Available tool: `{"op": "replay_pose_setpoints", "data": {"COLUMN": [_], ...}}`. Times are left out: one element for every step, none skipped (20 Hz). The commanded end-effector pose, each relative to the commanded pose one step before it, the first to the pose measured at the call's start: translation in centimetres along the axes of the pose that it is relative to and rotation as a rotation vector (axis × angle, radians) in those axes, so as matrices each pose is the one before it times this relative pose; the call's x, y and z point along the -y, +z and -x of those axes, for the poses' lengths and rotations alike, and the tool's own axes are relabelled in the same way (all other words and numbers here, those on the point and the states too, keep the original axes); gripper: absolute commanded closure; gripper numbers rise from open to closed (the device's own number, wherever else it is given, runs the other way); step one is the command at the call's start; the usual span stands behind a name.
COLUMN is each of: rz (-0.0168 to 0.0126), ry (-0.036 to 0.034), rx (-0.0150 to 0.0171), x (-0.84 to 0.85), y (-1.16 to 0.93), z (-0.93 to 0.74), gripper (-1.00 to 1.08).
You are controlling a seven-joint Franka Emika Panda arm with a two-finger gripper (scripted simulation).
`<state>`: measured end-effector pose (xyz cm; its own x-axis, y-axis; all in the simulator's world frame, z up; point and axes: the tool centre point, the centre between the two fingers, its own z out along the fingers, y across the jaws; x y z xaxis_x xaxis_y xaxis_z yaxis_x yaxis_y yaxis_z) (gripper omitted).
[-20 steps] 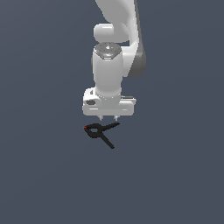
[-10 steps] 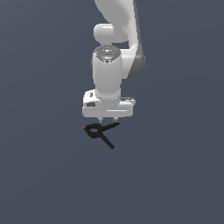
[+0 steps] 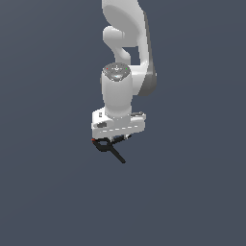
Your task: Pick up the object and move it to a goal position.
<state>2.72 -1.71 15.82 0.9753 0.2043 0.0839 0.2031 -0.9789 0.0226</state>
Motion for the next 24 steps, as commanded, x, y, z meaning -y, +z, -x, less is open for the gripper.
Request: {"op": "replay_pose_setpoints", "data": {"rz": [-0.00283,-0.00122,-0.00120,-0.00118,-0.00115,-0.00111,-0.00106,-0.00100,-0.00093,-0.00085,-0.00076,-0.00066,-0.00055,-0.00043,-0.00029,-0.00016,-0.00004,0.00006,0.00016,0.00023,0.00029,0.00034,0.00037,0.00038], "ry": [-0.06110,-0.02609,-0.02600,-0.02590,-0.02582,-0.02571,-0.02561,-0.02551,-0.02538,-0.02528,-0.02515,-0.02503,-0.02491,-0.02466,-0.02349,-0.02212,-0.02075,-0.01940,-0.01807,-0.01675,-0.01543,-0.01416,-0.01288,-0.01162], "rx": [-0.01289,-0.00586,-0.00598,-0.00610,-0.00622,-0.00635,-0.00648,-0.00661,-0.00674,-0.00688,-0.00701,-0.00715,-0.00728,-0.00738,-0.00719,-0.00691,-0.00660,-0.00628,-0.00595,-0.00559,-0.00522,-0.00485,-0.00446,-0.00406], "x": [-0.060,-0.026,-0.026,-0.026,-0.025,-0.025,-0.024,-0.022,-0.022,-0.019,-0.018,-0.016,-0.014,-0.012,-0.009,-0.006,-0.004,-0.002,0.000,0.001,0.001,0.003,0.004,0.004], "y": [1.141,0.480,0.479,0.477,0.475,0.473,0.470,0.468,0.465,0.462,0.459,0.455,0.452,0.446,0.423,0.397,0.371,0.345,0.320,0.296,0.272,0.248,0.225,0.202], "z": [-0.286,-0.114,-0.107,-0.099,-0.093,-0.086,-0.079,-0.073,-0.066,-0.060,-0.054,-0.048,-0.043,-0.038,-0.031,-0.025,-0.020,-0.016,-0.013,-0.009,-0.006,-0.005,-0.003,-0.002], "gripper": [-0.20,-0.20,-0.20,-0.20,-0.20,-0.20,-0.20,-0.20,-0.20,-0.20,-0.20,-0.20,-0.20,-0.20,-0.20,-0.20,-0.20,-0.20,-0.20,-0.20,-0.20,-0.20,-0.20,-0.20]}}
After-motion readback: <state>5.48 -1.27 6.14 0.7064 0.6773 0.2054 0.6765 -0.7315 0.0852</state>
